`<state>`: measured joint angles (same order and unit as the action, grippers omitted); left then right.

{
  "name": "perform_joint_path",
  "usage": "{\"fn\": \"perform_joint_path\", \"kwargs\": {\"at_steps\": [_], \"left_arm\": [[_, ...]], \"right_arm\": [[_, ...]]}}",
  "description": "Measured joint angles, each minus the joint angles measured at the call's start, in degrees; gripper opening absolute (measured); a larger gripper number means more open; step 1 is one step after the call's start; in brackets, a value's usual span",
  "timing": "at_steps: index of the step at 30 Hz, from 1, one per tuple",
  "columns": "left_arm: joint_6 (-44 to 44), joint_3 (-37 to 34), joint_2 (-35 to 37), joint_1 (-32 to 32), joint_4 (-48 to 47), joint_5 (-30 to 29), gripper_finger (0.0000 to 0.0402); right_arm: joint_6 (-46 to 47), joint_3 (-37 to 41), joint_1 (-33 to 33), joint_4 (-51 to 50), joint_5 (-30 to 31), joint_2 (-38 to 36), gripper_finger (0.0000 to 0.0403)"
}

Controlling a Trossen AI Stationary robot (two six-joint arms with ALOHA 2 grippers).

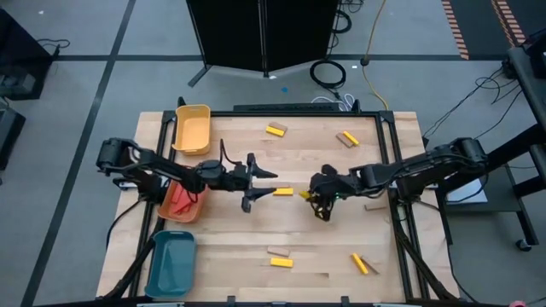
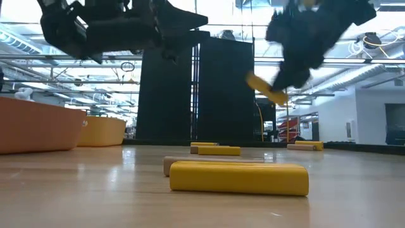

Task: Sort blocks
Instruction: Put the middle right yellow block in the yellow bin

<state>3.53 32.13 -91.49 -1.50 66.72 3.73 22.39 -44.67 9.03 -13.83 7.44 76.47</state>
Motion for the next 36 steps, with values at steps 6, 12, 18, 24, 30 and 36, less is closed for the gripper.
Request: {"fn": "perform_joint_path", "kwargs": {"at_steps": [6,12,18,24,30,36], "left_arm": [[0.7,1.0,-6.2,0.0,8.5,-0.8,0.0208],[2.7,3.2,-8.3,0.0,9.3,1.6,0.0208],[2.9,4.1,-8.3,0.0,9.7,4.2,0.0208],[3.7,4.2,-8.3,0.0,9.9,4.3,0.0208],[3.5,4.6,-8.5,-0.1,8.8,6.8,0.0208],[3.3,4.8,-8.4,-0.1,9.0,5.1,0.0208]], "right_arm": [[-7.0,-0.6,1.8,14.2,0.0,0.0,0.0087],[-10.6,-0.6,2.4,20.2,0.2,0.0,0.0087],[-13.6,-0.6,2.4,22.7,2.7,0.0,0.0087],[-15.8,-0.5,2.0,24.4,5.7,0.0,0.0087],[-17.3,-0.6,0.8,29.6,6.6,-0.2,0.0087],[-17.3,-0.6,0.1,30.2,6.5,-0.1,0.0087]]}}
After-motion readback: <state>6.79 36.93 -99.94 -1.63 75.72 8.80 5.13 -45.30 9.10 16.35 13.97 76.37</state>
